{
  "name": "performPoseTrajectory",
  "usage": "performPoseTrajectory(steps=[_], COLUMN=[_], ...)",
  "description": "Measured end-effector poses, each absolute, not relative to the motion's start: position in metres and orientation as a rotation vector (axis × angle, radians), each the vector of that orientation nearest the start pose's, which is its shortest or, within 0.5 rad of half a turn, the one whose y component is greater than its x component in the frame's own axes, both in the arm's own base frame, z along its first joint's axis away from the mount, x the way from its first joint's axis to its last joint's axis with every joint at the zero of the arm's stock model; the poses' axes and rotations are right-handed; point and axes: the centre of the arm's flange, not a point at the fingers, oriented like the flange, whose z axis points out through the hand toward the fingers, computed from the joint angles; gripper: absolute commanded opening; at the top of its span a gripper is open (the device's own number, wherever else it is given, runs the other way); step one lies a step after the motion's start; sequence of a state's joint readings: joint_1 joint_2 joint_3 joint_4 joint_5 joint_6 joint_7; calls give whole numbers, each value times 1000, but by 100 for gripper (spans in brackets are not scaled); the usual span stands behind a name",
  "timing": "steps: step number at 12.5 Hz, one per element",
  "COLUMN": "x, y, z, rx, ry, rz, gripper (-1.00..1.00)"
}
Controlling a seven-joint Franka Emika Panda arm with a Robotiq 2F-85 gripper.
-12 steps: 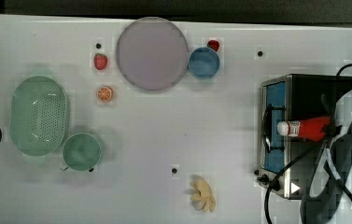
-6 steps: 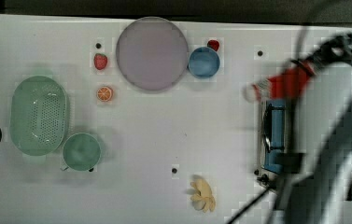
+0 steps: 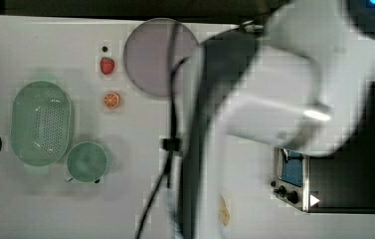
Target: Pick Ketchup from oven and place it on table.
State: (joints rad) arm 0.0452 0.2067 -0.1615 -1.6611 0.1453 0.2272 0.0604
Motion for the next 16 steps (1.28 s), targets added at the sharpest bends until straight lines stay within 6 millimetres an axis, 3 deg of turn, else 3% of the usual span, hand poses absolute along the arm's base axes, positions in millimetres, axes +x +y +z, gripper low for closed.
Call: performPoseTrajectory(steps=[2, 3, 5, 7, 8, 10, 13, 15, 16], x=[606, 602, 592, 558, 542, 535, 525, 526, 526], y=[-3, 6, 10, -7, -17, -23, -29, -32, -31], z=[429, 412, 370, 305, 260, 235, 221, 205, 200], rx=[-2792, -2815, -2827, -2845, -2847, -2868, -2905, -2882, -2876], ry=[1358, 1336, 1323, 1371, 1410, 1405, 1386, 1430, 1435], rz=[163, 153, 79, 127, 175, 141, 116, 151, 157], gripper=[26, 27, 27, 27, 26, 27, 27, 66, 100])
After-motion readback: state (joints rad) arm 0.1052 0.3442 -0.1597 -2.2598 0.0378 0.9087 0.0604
